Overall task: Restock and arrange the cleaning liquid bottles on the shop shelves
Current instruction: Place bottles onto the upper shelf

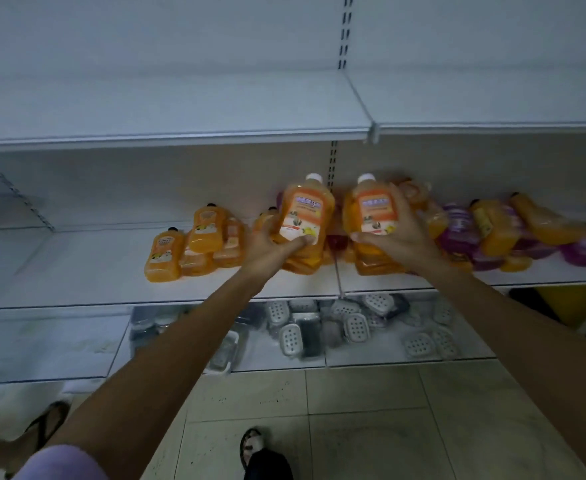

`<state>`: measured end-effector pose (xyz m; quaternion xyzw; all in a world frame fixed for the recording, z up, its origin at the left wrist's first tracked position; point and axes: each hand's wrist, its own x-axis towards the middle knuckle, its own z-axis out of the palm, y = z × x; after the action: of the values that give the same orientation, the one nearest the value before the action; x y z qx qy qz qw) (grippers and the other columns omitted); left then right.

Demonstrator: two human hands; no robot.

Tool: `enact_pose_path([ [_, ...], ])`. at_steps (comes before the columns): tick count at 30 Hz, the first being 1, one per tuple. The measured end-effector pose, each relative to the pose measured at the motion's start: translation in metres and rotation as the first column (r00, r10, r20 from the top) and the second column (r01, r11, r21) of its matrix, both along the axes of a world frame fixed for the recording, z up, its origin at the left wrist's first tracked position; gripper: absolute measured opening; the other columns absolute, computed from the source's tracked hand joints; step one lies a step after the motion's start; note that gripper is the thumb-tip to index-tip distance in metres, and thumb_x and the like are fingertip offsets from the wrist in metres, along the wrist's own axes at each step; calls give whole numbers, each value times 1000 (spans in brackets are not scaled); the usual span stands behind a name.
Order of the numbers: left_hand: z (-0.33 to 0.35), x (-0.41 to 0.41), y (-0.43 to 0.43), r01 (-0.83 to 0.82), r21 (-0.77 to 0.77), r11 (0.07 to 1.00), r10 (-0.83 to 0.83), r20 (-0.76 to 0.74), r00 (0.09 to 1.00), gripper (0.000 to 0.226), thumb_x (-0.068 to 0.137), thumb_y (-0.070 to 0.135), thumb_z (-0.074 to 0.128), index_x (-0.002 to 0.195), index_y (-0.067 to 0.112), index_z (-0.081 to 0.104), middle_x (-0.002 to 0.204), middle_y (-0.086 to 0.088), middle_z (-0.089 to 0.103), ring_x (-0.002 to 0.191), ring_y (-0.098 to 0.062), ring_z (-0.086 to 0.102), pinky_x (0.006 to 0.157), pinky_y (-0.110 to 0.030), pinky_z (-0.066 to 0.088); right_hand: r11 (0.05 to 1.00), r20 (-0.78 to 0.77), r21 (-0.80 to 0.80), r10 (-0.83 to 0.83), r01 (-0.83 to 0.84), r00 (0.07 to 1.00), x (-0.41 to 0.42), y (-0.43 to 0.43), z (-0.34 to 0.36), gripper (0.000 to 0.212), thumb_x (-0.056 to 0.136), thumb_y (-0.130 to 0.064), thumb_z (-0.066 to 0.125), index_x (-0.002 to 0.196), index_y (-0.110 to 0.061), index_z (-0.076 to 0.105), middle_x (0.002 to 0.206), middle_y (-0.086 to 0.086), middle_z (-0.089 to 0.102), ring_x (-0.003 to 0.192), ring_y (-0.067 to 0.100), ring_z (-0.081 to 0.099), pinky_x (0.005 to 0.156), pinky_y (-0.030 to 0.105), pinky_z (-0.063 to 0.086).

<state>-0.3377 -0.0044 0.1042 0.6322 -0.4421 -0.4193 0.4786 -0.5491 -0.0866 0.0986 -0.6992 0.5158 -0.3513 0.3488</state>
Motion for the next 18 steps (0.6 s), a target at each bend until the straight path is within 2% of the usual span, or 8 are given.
enact_pose_path([
  [2,15,-41,7,88,-51,995,-87,34,996,68,78,25,74,135,24,37,115,8,54,96,-7,56,68,-12,49,997,-62,-38,-64,62,996,-54,18,12,103,62,-24,87,145,-26,26,115,-7,50,105,12,52,76,10,38],
  [4,28,-83,9,184,-109,977,-182,29,983,74,80,18,72,141,27,31,124,8,50,100,-6,52,71,-11,48,989,-146,-79,-136,126,980,-104,33,26,107,60,-30,88,146,-25,24,118,-3,51,108,16,52,84,18,39],
  [6,39,-126,11,281,-154,947,-280,28,960,77,82,12,69,145,26,28,128,3,50,106,-7,54,78,-14,48,978,-213,-108,-197,177,957,-149,46,42,113,58,-36,88,148,-26,21,131,3,49,116,20,49,93,29,40],
  [10,71,-206,0,337,-254,907,-344,18,939,74,84,8,66,145,27,28,114,8,54,86,8,53,65,-3,47,937,-230,-192,-332,291,915,-224,59,73,113,60,-43,85,148,-32,16,137,5,44,116,23,48,92,31,38],
  [12,88,-238,-13,380,-286,880,-391,21,920,77,84,11,67,146,29,25,119,6,56,96,-1,57,74,-10,50,911,-199,-223,-392,348,898,-256,59,87,112,61,-47,84,148,-35,15,132,5,46,108,21,50,86,32,42],
  [15,108,-276,-39,424,-337,841,-414,105,904,80,78,20,74,144,31,30,126,2,56,111,-13,57,90,-31,52,877,-171,-270,-450,398,876,-299,52,105,111,63,-44,83,149,-32,14,129,3,47,101,13,47,80,27,39],
  [18,129,-308,-72,425,-374,824,-377,197,905,78,73,29,78,138,40,36,126,2,57,108,-16,60,89,-41,54,845,-249,-342,-504,412,827,-339,37,118,114,63,-47,82,149,-35,9,131,8,44,107,18,47,84,31,42],
])
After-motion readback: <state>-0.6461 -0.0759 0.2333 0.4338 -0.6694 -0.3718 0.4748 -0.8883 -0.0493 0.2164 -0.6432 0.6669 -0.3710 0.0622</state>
